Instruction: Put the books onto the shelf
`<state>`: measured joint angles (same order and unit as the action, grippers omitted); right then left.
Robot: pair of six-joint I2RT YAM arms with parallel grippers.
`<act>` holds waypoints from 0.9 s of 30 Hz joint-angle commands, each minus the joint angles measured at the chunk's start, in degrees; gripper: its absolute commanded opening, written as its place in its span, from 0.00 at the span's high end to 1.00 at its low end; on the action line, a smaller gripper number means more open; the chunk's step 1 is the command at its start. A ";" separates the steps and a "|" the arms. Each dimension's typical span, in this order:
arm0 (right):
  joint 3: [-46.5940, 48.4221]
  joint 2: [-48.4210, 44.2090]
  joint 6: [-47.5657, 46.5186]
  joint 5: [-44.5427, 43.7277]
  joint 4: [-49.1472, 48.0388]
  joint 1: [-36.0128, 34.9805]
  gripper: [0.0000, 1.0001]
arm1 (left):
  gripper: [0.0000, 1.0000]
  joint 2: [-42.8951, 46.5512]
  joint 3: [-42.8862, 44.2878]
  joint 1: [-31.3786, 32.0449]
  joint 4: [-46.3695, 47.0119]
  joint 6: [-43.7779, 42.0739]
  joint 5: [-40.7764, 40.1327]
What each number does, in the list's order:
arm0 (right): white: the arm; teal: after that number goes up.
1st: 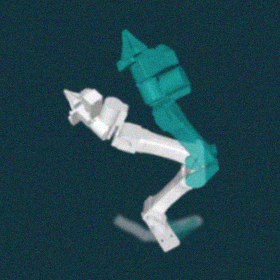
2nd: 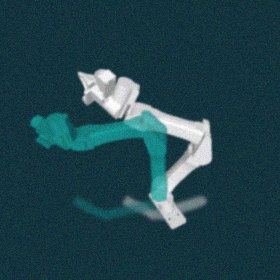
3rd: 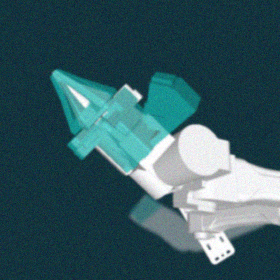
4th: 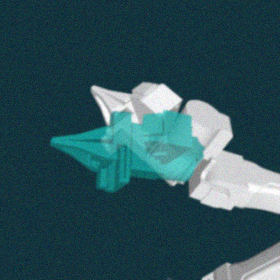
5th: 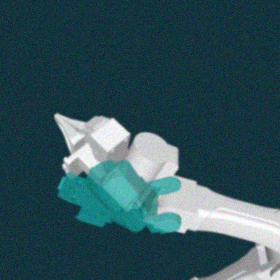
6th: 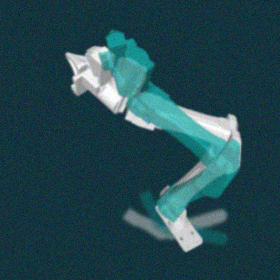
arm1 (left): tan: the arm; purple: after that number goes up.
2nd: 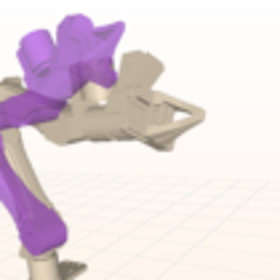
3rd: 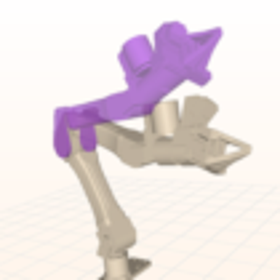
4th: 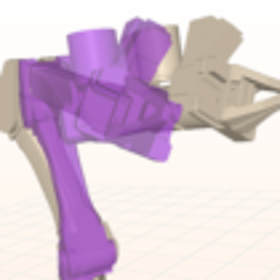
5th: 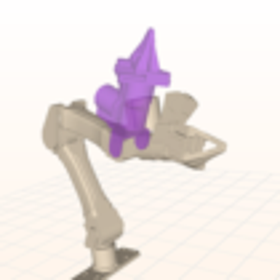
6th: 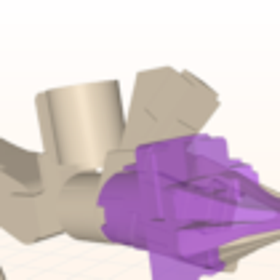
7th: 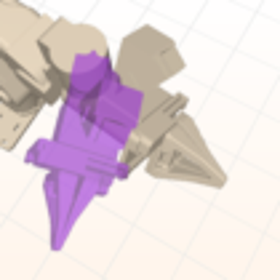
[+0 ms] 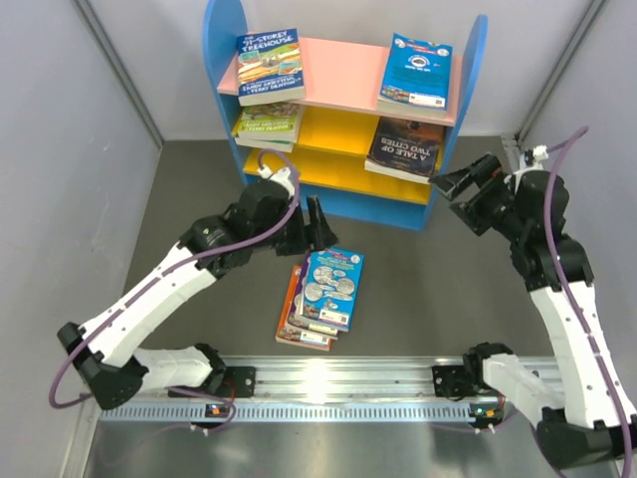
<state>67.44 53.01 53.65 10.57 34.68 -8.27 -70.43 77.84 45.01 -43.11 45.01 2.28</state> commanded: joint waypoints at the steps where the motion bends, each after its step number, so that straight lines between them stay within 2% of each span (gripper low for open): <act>1: -7.20 -2.38 -5.04 8.49 -7.07 -4.18 0.00 | 0.22 3.28 -6.55 0.16 -3.12 -0.98 -3.78; 5: -18.11 -2.57 -0.23 7.90 -13.02 -14.56 0.00 | 0.23 5.83 -12.35 0.25 -3.55 0.16 -3.69; 6: -20.22 -2.13 0.83 7.28 -14.62 -18.58 0.00 | 0.22 5.83 -12.45 0.42 -3.91 0.07 -3.86; 10: -28.92 4.00 5.23 7.18 -24.37 -23.54 0.00 | 0.18 3.82 -8.77 1.92 -7.85 -0.98 -6.58; 14: -30.79 10.61 6.73 7.54 -30.53 -25.12 0.00 | 0.18 3.20 -6.30 2.18 -9.45 0.07 -7.38; 23: -30.61 23.27 10.41 4.82 -41.26 -31.18 0.00 | 0.19 8.11 -8.14 2.62 -11.90 5.61 -8.43; 27: -30.09 26.96 10.78 4.11 -42.59 -33.21 0.06 | 0.19 9.26 -7.97 2.53 -14.19 5.96 -9.31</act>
<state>35.48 78.74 63.40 16.32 -2.09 -39.83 -62.74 69.49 47.37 -54.87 49.65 -5.32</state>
